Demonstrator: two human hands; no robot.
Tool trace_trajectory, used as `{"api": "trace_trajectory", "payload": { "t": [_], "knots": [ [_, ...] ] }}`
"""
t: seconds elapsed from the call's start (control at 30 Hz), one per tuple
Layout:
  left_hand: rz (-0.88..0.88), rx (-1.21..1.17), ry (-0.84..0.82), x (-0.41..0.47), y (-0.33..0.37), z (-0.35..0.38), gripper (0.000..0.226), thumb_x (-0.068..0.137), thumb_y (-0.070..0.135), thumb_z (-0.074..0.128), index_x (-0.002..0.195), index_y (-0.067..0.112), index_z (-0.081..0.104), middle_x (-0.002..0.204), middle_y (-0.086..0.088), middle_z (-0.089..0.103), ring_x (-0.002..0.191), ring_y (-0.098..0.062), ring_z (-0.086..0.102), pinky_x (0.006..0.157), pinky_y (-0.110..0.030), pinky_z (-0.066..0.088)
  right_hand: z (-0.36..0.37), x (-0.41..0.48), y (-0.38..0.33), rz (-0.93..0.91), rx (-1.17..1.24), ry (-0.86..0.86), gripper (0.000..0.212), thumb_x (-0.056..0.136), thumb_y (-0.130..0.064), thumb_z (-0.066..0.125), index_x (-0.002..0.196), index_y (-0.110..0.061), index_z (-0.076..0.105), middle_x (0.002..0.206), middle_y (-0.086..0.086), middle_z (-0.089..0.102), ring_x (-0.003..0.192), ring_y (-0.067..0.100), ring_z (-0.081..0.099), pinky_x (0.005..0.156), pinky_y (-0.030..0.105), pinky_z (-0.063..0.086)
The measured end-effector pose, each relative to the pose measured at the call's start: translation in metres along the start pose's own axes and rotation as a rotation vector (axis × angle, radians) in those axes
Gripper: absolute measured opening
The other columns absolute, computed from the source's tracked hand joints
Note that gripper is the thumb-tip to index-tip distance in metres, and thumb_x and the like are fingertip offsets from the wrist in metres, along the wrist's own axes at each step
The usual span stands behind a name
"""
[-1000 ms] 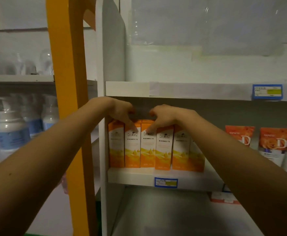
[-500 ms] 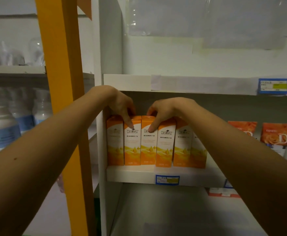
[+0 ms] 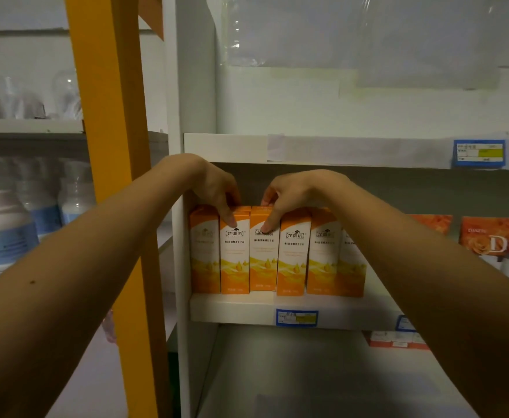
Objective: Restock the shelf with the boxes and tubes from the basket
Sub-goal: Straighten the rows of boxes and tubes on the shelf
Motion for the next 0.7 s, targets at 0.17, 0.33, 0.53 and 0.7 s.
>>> {"api": "trace_trajectory", "payload": {
  "t": [0.17,0.33,0.53,0.7],
  "knots": [
    [-0.001,-0.002,0.014,0.0,0.0,0.0,0.057,0.082,0.036,0.064,0.133,0.017,0.046,0.131,-0.006,0.056,0.119,-0.027,0.055,0.103,-0.045,0.046,0.001,-0.004,-0.004,-0.014,-0.022,-0.044,0.054,0.073,-0.032,0.075,0.12,-0.015,0.055,0.101,0.005,0.071,0.085,0.021,0.071,0.08,0.039,0.057],
    [-0.01,-0.008,0.006,0.0,-0.002,0.001,0.057,0.082,0.035,0.064,0.133,0.017,0.046,0.131,-0.007,0.057,0.119,-0.028,0.056,0.103,-0.046,0.046,0.0,-0.006,-0.004,-0.01,-0.02,-0.064,0.05,0.074,-0.033,0.074,0.118,-0.014,0.058,0.103,0.006,0.071,0.086,0.021,0.071,0.079,0.038,0.057],
    [-0.045,-0.023,-0.008,-0.001,-0.003,0.003,0.061,0.082,0.034,0.065,0.136,0.018,0.042,0.134,-0.006,0.054,0.122,-0.03,0.053,0.103,-0.049,0.045,0.007,0.001,0.002,-0.01,-0.001,-0.037,0.06,0.069,-0.037,0.078,0.121,-0.019,0.054,0.114,0.005,0.066,0.098,0.024,0.068,0.09,0.044,0.054],
    [-0.072,-0.049,-0.024,-0.005,0.0,0.004,0.063,0.082,0.035,0.065,0.138,0.017,0.042,0.133,-0.007,0.055,0.12,-0.028,0.055,0.104,-0.045,0.045,-0.002,-0.011,0.013,-0.016,0.011,-0.021,0.082,0.069,-0.047,0.075,0.138,-0.023,0.039,0.127,-0.002,0.051,0.115,0.022,0.054,0.101,0.04,0.044]
  ]
}}
Point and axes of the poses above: each hand's wrist, its own x-axis towards the middle knuckle, its own z-axis out of the palm, y = z × x, the point moved 10 cm from there along x, towards the middle knuckle
